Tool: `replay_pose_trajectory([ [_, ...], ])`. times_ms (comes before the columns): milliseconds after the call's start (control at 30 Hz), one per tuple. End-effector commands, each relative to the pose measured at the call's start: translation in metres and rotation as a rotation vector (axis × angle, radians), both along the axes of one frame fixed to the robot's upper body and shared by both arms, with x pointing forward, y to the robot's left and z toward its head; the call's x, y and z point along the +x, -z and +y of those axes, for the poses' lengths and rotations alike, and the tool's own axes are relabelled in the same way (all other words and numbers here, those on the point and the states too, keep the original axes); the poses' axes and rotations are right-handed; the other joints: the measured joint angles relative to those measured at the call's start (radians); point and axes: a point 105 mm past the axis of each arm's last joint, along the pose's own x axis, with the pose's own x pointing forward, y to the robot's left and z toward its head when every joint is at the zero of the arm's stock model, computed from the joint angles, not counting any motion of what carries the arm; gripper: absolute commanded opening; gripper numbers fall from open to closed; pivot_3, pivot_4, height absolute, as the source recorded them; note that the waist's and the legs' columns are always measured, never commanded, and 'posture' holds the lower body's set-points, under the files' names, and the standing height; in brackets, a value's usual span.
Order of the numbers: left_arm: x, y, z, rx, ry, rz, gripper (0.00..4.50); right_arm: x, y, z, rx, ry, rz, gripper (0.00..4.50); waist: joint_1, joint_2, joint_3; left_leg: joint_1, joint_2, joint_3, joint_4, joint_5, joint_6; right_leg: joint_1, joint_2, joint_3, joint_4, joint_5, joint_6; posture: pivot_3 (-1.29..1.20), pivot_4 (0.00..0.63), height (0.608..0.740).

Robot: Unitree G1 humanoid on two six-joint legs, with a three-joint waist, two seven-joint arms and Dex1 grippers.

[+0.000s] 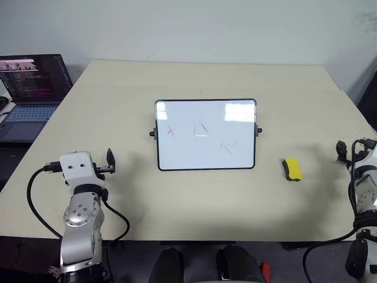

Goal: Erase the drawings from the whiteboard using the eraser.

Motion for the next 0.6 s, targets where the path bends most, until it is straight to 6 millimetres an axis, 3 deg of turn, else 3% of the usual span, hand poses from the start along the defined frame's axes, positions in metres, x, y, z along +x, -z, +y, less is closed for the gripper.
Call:
replay_pose_trajectory([
  [33, 0.003, 0.0, -0.002, 0.0, -0.041, -0.03, 4.5, -0.003, -0.015, -0.011, -0.031, 0.032, -0.007, 4.49, 0.0, 0.0, 0.0, 0.0, 0.0, 0.0, 0.0, 0.0, 0.0, 0.0, 0.0, 0.0, 0.0, 0.0, 0.0, 0.0, 0.15, 0.74],
  [267, 0.005, -0.001, -0.009, -0.014, -0.009, -0.053, 4.5, 0.001, -0.037, -0.011, -0.095, 0.015, -0.047, 4.49, -0.002, 0.0, 0.0, 0.0, 0.001, 0.001, 0.0, 0.0, 0.0, 0.0, 0.0, 0.0, 0.0, 0.0, 0.0, 0.0, 0.15, 0.74],
  [367, 0.001, 0.001, -0.003, -0.036, 0.026, -0.027, 4.5, -0.005, -0.039, -0.016, -0.158, 0.021, -0.039, 4.49, -0.002, 0.0, 0.0, 0.0, 0.0, 0.001, 0.0, 0.0, 0.0, 0.0, 0.0, 0.0, 0.0, 0.0, 0.0, 0.0, 0.15, 0.74],
  [500, -0.006, -0.02, -0.002, -0.002, 0.152, -0.032, 4.5, -0.011, -0.04, -0.02, -0.143, 0.023, -0.068, 4.49, -0.002, 0.0, 0.0, 0.0, 0.001, 0.001, 0.0, 0.0, 0.0, 0.0, 0.0, 0.0, -0.001, 0.0, 0.001, 0.0, 0.15, 0.74],
  [600, -0.009, -0.041, -0.011, -0.005, 0.307, -0.05, 4.5, -0.012, -0.037, -0.011, -0.077, -0.007, -0.113, 4.49, -0.003, 0.0, 0.0, 0.0, 0.001, 0.001, 0.0, 0.0, 0.0, 0.0, 0.0, 0.0, 0.0, -0.001, 0.001, 0.0, 0.15, 0.74],
])
